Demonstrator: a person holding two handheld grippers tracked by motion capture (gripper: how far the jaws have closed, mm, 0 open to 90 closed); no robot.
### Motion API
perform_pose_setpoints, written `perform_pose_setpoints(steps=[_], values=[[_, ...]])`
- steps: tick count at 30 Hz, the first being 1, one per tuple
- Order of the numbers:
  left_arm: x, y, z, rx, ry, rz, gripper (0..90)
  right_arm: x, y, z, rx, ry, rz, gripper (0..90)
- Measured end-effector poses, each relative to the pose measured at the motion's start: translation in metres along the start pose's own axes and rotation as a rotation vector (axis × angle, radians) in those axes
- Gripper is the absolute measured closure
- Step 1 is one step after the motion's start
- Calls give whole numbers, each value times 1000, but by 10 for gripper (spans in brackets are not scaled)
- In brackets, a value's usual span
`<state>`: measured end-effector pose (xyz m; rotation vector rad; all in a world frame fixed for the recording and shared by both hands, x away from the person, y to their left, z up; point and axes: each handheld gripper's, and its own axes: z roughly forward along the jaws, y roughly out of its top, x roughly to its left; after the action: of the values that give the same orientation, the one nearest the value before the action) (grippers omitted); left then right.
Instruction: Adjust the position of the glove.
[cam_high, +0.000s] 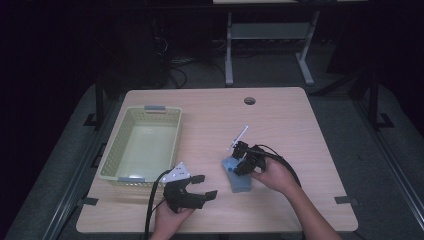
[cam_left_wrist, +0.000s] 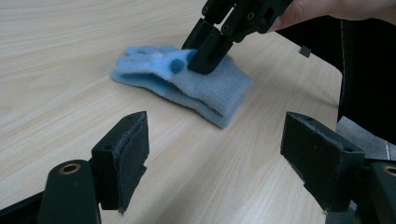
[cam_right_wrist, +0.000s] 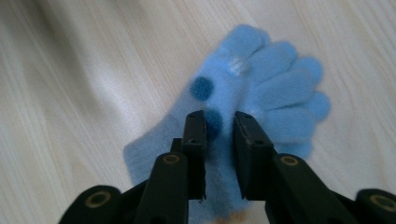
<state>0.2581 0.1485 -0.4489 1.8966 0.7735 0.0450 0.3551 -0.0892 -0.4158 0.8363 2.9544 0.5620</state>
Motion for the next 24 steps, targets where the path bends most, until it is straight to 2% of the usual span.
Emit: perform_pose_setpoints(steps=[3,4,5,6,9,11,16,18,20,24], values=[[0,0,0,3,-2,1,233,-1,-1,2,3,5,5,722],[0,0,0,5,-1,4,233,-3,-2,3,5,11,16,666],[0,0,0,7,0,7,233,-3,-2,3,5,11,16,666],[0,0,0,1,0,3,233,-5,-2,2,0,14,28,602],[0,0,0,-1,1,1,233,-3,-3,-4,-33,-1,23,581],[-1,-1,1,-3,-1,-5,233,-3,-4,-8,-54,-11,30,604],[-1,-1,1,5,0,-1,233,-3,-4,-8,-83,-11,41,745],[-1,-1,1,-1,-1,-4,233,-3,-4,-6,-80,-5,43,761],[-1,-1,1,-1,-2,-3,233,-3,-3,1,-39,-5,41,796],[-1,-1,1,-2,-4,-7,233,-4,-3,8,-24,2,50,802]])
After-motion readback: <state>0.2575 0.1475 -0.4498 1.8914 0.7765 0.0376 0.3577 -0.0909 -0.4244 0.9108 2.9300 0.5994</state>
